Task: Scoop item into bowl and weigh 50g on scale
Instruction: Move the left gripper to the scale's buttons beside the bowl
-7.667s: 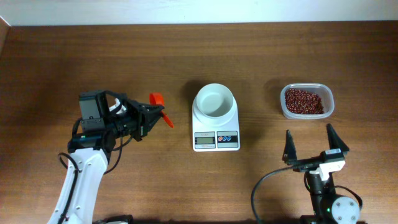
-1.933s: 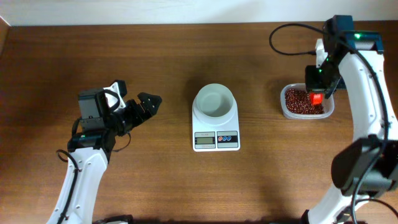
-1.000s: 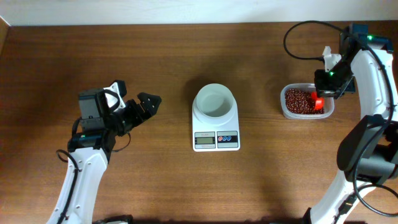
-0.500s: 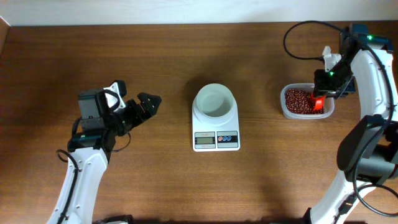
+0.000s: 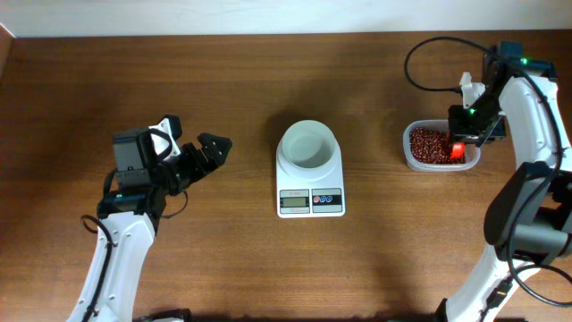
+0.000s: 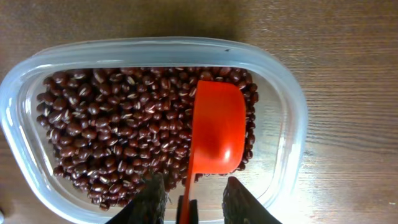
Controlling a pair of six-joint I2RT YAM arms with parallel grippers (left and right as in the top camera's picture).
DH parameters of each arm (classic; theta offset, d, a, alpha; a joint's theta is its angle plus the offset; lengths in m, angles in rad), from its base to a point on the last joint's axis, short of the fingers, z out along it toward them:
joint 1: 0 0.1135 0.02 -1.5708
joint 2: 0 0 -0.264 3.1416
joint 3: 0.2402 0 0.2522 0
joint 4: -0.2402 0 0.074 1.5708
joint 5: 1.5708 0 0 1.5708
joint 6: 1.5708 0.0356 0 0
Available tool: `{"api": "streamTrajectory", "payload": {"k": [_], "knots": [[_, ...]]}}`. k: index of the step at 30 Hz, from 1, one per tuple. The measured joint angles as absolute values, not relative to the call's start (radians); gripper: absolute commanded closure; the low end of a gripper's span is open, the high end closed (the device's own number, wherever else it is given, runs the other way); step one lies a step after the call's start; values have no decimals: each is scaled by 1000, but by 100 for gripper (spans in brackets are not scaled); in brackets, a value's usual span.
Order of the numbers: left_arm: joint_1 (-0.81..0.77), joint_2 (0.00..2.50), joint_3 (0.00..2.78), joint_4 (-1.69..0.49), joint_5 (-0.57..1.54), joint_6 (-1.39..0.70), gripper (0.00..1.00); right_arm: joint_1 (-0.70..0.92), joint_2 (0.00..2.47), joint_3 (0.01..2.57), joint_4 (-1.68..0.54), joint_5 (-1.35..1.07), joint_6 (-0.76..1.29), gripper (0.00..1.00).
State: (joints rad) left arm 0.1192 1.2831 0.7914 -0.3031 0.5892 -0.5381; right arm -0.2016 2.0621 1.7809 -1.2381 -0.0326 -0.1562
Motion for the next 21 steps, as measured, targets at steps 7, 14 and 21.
{"api": "streamTrajectory", "payload": {"k": [7, 14, 21], "knots": [[119, 1283, 792, -303, 586, -538, 1, -202, 2062, 1781, -1233, -24, -157, 88], [119, 1283, 792, -306, 586, -538, 1, -202, 2062, 1781, -1233, -24, -157, 89], [119, 1283, 792, -331, 586, -523, 100, -202, 2062, 1781, -1231, -24, -156, 94]]}}
